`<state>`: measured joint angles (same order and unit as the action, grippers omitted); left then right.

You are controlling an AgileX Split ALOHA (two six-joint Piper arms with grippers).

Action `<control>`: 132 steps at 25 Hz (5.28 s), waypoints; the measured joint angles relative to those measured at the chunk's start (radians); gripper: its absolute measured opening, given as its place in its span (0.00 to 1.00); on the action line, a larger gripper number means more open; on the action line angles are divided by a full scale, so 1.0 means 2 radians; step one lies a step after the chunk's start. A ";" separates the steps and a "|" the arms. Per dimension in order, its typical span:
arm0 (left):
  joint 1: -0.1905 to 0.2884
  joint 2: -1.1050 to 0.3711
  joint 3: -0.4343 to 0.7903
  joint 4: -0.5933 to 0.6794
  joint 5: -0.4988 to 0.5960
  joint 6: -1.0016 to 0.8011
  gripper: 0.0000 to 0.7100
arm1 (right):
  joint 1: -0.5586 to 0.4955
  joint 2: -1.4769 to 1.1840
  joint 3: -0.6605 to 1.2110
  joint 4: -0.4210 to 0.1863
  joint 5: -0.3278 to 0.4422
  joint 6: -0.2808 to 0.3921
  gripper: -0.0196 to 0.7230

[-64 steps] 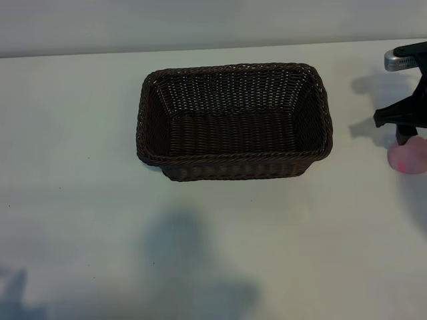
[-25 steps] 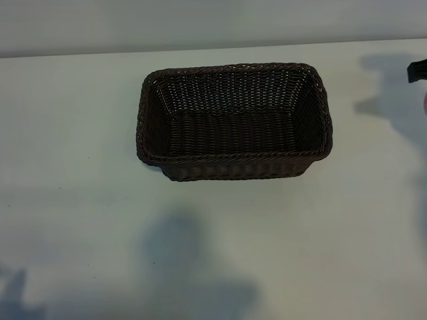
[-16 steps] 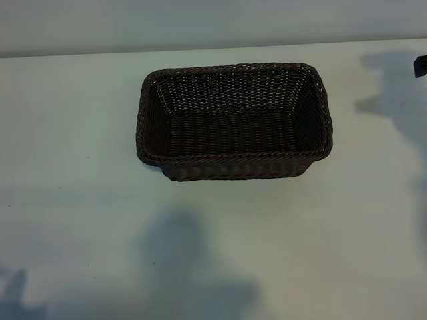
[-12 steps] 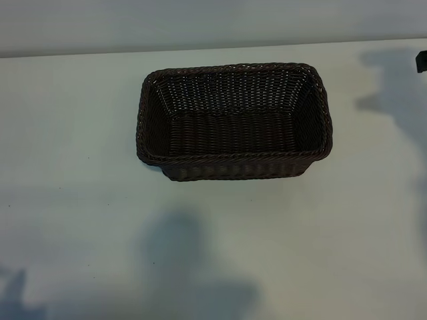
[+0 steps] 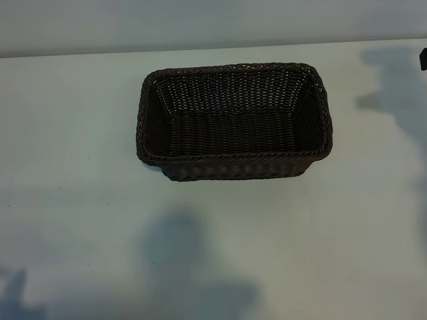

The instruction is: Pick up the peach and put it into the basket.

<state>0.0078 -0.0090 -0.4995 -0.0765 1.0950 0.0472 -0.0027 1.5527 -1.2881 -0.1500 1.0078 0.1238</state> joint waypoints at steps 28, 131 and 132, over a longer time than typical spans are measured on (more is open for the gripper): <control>0.000 0.000 0.000 0.000 0.000 0.001 0.76 | 0.117 0.047 -0.085 0.103 -0.003 -0.056 0.09; 0.000 0.000 0.000 0.000 0.000 0.001 0.76 | -0.132 0.221 -0.388 0.117 0.107 -0.099 0.66; 0.000 0.000 0.000 0.000 0.000 0.001 0.76 | -0.132 0.213 -0.388 0.120 0.107 -0.101 0.66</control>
<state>0.0078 -0.0090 -0.4995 -0.0765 1.0950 0.0486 -0.2675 1.9778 -2.0647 0.0908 1.2227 -0.0775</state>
